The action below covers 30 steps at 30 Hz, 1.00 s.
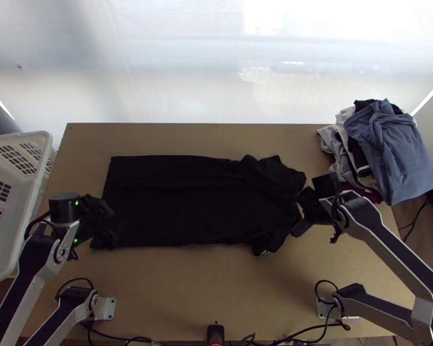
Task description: Fold the t-shirt
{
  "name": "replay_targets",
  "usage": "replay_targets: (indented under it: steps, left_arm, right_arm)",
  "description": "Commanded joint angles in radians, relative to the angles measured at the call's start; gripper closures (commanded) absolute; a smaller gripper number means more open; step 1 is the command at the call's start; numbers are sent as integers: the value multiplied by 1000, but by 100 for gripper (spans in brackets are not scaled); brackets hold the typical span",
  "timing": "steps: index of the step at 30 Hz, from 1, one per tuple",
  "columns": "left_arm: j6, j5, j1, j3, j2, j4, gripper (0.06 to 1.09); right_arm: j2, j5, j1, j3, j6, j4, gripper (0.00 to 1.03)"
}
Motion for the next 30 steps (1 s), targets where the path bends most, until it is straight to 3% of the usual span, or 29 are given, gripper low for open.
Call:
replay_targets:
  steps: [1,5,12,19,30]
  left_arm:
    - [136,3,-146,-192,-337,-116,11]
    - [155,1,-240,-218,-401,-196,11]
    - [353,-4,-241,-336,-536,-205,11]
    - [475,-7,-165,-433,-564,-95,11]
    - [469,-2,-157,-474,-539,0,11]
  right_arm:
    - [-190,59,244,-120,-25,-79,5]
    - [-247,97,280,-189,-79,-82,5]
    - [-348,217,378,-284,-113,-25,5]
    - [-438,295,430,-364,-130,64,7]
    - [-392,329,468,-432,-176,268,7]
